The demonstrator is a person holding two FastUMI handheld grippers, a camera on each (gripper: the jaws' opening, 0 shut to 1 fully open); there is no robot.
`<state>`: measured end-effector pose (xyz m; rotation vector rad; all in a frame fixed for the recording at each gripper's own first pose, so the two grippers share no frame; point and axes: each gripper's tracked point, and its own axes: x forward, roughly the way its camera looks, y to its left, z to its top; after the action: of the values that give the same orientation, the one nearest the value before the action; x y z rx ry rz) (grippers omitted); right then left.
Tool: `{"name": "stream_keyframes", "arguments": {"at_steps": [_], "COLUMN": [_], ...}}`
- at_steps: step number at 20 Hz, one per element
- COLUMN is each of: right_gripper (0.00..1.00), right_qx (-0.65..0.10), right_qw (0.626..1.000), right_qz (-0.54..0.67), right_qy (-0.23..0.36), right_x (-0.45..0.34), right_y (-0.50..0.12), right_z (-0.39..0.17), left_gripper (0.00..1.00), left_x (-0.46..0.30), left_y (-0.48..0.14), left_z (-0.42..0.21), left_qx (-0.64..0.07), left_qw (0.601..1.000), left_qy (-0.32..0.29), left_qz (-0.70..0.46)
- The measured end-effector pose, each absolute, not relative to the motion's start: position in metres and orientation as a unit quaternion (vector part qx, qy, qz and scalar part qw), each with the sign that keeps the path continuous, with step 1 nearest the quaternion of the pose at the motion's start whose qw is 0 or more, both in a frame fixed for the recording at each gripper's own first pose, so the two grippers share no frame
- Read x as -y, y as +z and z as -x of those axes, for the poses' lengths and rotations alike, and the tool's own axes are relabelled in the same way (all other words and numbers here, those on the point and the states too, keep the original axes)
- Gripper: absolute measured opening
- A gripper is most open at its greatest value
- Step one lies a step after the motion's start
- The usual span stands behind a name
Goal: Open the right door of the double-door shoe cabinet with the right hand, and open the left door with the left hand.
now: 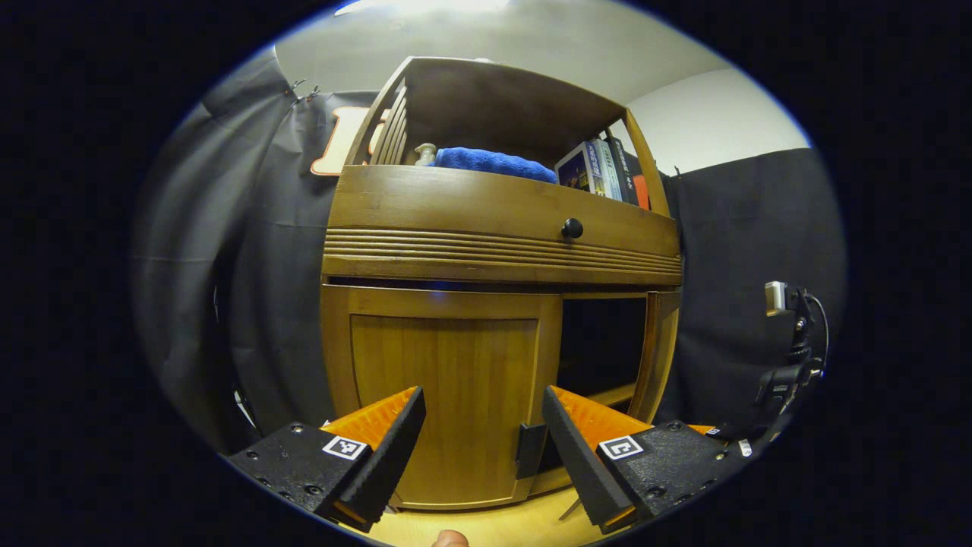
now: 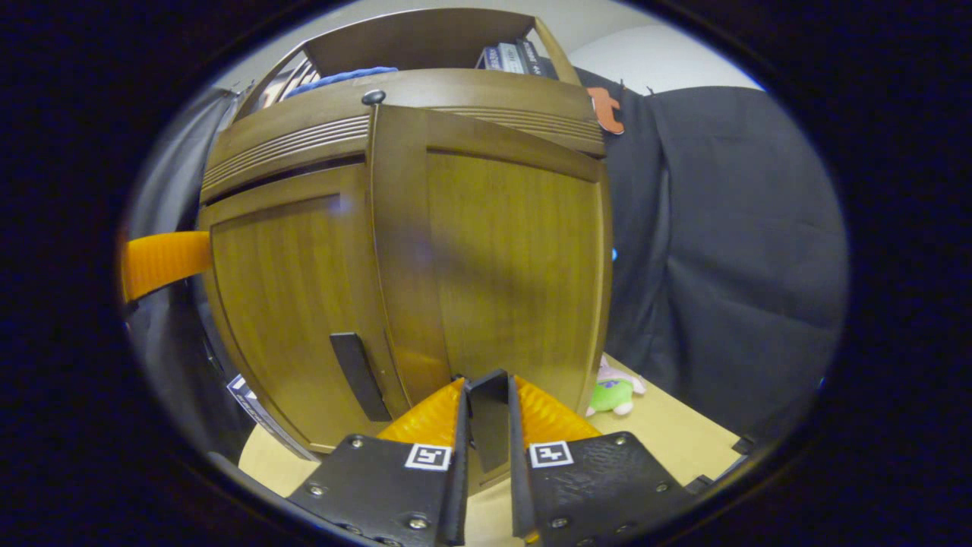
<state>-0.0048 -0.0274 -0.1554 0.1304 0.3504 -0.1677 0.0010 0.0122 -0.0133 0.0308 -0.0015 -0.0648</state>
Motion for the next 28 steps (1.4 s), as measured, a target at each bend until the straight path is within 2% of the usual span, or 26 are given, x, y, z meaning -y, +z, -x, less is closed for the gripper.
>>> {"name": "stream_keyframes", "arguments": {"at_steps": [1, 3, 4, 7, 8, 12, 14, 16, 17, 18, 21, 22, 23, 24, 28], "right_gripper": [0.23, 0.23, 0.23, 0.23, 0.23, 0.23, 0.23, 0.23, 0.27, 0.23, 0.23, 0.23, 0.27, 0.23, 0.23], "right_qx": [-0.174, -0.173, -0.173, -0.17, -0.17, -0.167, -0.167, -0.168, -0.169, -0.169, -0.169, -0.168, -0.168, -0.168, -0.165], "right_qw": [0.979, 0.978, 0.978, 0.976, 0.975, 0.973, 0.973, 0.972, 0.972, 0.972, 0.97, 0.969, 0.969, 0.968, 0.962], "right_qz": [-0.065, -0.066, -0.066, -0.069, -0.069, -0.069, -0.066, -0.058, -0.053, -0.05, -0.049, -0.048, -0.047, -0.043, -0.045], "right_qy": [-0.088, -0.097, -0.101, -0.116, -0.122, -0.141, -0.146, -0.151, -0.154, -0.157, -0.167, -0.172, -0.177, -0.184, -0.211], "right_x": [0.032, 0.039, 0.043, 0.055, 0.061, 0.078, 0.085, 0.089, 0.09, 0.093, 0.102, 0.106, 0.112, 0.118, 0.145], "right_y": [-0.155, -0.154, -0.153, -0.152, -0.152, -0.148, -0.148, -0.148, -0.147, -0.147, -0.145, -0.145, -0.145, -0.144, -0.146], "right_z": [0.01, 0.018, 0.022, 0.035, 0.038, 0.051, 0.055, 0.057, 0.059, 0.059, 0.065, 0.067, 0.069, 0.072, 0.082], "left_gripper": [0.92, 0.92, 0.95, 0.95, 0.92, 0.92, 0.95, 0.92, 0.95, 0.95, 0.95, 0.92, 0.95, 0.95, 0.95], "left_x": [-0.009, -0.003, 0.0, 0.008, 0.01, 0.018, 0.021, 0.024, 0.024, 0.023, 0.022, 0.022, 0.022, 0.022, 0.028], "left_y": [-0.014, -0.015, -0.016, -0.016, -0.016, -0.019, -0.02, -0.021, -0.02, -0.021, -0.023, -0.023, -0.025, -0.025, -0.028], "left_z": [0.0, 0.001, 0.002, 0.004, 0.006, 0.008, 0.009, 0.01, 0.01, 0.01, 0.01, 0.01, 0.009, 0.009, 0.008], "left_qx": [0.0, -0.001, -0.002, -0.001, -0.001, -0.002, -0.004, -0.004, -0.004, -0.004, -0.006, -0.006, -0.008, -0.008, -0.012], "left_qw": [0.999, 0.999, 0.999, 0.998, 0.998, 0.998, 0.998, 0.997, 0.997, 0.997, 0.998, 0.998, 0.998, 0.997, 0.997], "left_qy": [-0.036, -0.043, -0.046, -0.054, -0.057, -0.065, -0.069, -0.071, -0.071, -0.071, -0.07, -0.07, -0.07, -0.071, -0.079], "left_qz": [-0.015, -0.014, -0.014, -0.014, -0.013, -0.008, -0.005, -0.002, -0.001, -0.001, -0.001, -0.002, -0.003, -0.003, -0.005]}}
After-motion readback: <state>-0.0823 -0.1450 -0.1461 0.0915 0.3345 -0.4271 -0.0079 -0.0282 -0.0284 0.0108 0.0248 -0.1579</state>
